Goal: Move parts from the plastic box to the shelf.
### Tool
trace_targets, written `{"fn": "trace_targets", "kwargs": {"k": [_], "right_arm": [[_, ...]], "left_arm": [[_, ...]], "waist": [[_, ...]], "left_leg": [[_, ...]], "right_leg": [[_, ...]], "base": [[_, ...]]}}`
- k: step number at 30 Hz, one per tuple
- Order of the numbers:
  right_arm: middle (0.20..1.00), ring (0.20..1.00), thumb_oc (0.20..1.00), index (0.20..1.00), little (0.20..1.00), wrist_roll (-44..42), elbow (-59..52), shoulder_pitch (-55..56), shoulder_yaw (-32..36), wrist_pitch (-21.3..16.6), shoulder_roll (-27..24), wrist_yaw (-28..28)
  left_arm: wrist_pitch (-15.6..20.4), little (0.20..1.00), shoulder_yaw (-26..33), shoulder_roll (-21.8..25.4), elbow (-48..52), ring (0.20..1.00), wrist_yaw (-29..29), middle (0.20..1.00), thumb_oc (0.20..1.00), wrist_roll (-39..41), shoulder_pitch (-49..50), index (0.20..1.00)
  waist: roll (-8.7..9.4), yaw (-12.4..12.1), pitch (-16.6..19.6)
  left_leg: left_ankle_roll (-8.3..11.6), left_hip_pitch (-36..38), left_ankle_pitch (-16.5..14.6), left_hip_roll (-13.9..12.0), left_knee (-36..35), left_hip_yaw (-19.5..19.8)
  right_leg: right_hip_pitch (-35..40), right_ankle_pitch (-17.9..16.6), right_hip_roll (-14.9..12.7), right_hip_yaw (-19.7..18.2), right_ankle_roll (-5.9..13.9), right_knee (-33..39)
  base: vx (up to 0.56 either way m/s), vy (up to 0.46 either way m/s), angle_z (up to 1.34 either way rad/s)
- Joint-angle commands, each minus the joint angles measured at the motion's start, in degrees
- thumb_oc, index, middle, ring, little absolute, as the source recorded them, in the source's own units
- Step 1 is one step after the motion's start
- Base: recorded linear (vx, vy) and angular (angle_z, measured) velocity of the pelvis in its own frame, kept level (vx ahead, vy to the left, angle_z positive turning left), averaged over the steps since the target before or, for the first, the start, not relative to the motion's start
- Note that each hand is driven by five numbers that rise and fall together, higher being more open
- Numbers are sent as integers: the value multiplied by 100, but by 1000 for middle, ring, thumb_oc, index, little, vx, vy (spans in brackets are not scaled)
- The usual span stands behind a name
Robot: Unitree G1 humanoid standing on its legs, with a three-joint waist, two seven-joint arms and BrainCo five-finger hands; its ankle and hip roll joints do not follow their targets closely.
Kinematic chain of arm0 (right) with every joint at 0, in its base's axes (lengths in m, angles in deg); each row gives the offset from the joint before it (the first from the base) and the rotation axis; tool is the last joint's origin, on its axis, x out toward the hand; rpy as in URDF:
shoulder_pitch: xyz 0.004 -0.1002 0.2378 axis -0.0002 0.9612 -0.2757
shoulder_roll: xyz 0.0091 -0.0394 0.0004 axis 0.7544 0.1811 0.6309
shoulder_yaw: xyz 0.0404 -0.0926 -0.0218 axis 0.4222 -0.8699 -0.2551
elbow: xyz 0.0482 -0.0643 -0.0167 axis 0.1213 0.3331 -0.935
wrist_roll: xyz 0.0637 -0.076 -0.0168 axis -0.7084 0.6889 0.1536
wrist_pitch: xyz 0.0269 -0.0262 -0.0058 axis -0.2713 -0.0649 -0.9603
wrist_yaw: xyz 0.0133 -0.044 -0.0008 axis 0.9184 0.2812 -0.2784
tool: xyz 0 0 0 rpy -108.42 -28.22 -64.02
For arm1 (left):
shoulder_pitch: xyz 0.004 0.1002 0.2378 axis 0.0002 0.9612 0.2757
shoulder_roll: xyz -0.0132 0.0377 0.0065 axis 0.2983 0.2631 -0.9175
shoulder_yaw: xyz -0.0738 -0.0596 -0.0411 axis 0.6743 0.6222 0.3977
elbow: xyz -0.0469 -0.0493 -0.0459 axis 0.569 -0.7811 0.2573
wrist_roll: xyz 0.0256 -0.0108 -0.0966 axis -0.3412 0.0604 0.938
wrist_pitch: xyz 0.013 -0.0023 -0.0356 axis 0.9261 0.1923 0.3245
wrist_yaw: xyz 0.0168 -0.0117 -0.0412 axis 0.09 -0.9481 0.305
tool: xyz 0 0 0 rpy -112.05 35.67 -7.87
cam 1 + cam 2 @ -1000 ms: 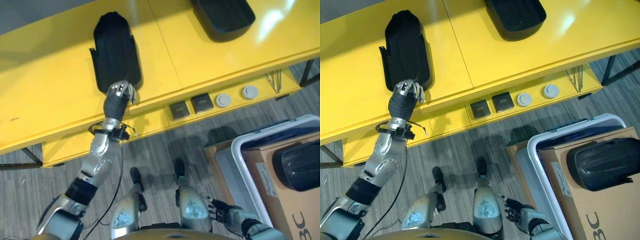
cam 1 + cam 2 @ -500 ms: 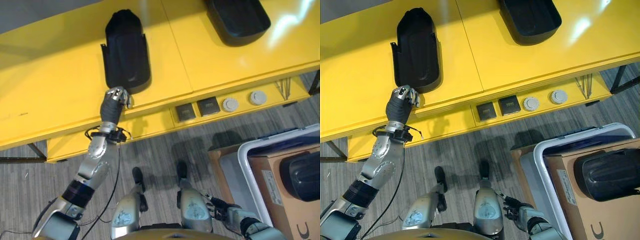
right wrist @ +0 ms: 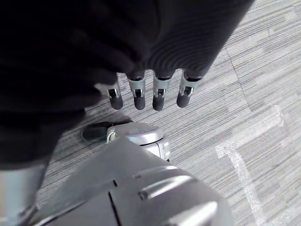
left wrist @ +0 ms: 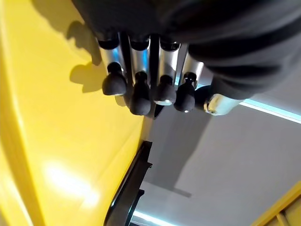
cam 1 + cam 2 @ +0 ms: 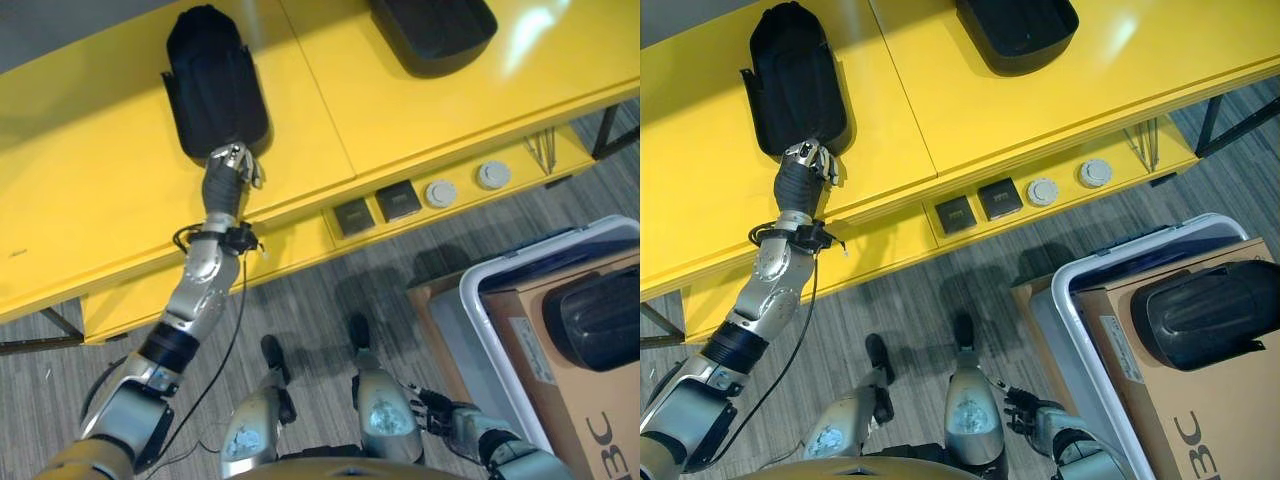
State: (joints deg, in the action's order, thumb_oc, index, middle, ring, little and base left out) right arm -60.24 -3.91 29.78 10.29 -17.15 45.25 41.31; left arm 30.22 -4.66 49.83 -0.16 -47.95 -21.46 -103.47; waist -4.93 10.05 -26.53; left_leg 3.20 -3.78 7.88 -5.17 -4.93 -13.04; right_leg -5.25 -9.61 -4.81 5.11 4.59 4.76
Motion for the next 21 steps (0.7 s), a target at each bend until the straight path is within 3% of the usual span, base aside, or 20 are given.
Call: {"fn": "trace_targets", "kwargs": {"k": [1,8,13,14,15,16,21], "right_arm": [[1000,1000,1000,1000,1000,49,16,65,-305,140,115,54],[1000,1000,1000,1000,1000,101,69,88,-291,70,135,74],[1000,1000,1000,1000,1000,81,130,198,-228,-65,194,46],[1000,1000,1000,1000,1000,71,156,226,-188,-117,207,38],[1000,1000,1000,1000,1000,30,137,261,-167,-117,226,-7],[1000,1000,1000,1000,1000,5,138,284,-150,-128,231,-27],[1000,1000,1000,1000,1000,-277,191,451,-31,-116,290,-238]], "left_arm": [[293,200,27,58,-258,200,-109,200,200,-87,-488,200],[508,200,140,39,-423,200,135,200,200,38,-529,200],[528,200,189,39,96,200,330,200,200,-304,-123,200],[564,354,166,71,382,354,221,354,354,-660,90,354],[564,846,173,75,619,846,212,846,846,-724,290,846],[559,1000,187,73,770,1000,227,1000,1000,-751,434,1000],[638,1000,101,27,1405,1000,320,1000,1000,-1202,1521,1000]], "waist": [[187,-5,-21],[198,1,-2],[179,-118,155],[177,-185,236],[177,-243,318],[178,-291,380],[267,-653,1017]], "left_leg": [[96,222,-714,-74,-7,-167],[121,244,-726,-91,-7,-138],[134,344,-757,-96,-7,-106],[134,397,-770,-90,-7,-94],[130,440,-782,-83,-7,-89],[126,474,-789,-77,-7,-89],[81,849,-848,-65,-7,-147]], "right_leg": [[-14,719,1,-101,-21,-173],[2,744,32,-128,-30,-172],[181,795,16,1,-36,-135],[270,816,6,67,-40,-125],[345,833,-10,124,-42,-109],[405,843,-21,174,-41,-96],[964,886,-113,573,-43,0]], "base": [[7,-2,-4],[-10,-1,-6],[-24,2,2],[-49,16,10],[-48,25,17],[-26,35,16],[-11,71,17]]}}
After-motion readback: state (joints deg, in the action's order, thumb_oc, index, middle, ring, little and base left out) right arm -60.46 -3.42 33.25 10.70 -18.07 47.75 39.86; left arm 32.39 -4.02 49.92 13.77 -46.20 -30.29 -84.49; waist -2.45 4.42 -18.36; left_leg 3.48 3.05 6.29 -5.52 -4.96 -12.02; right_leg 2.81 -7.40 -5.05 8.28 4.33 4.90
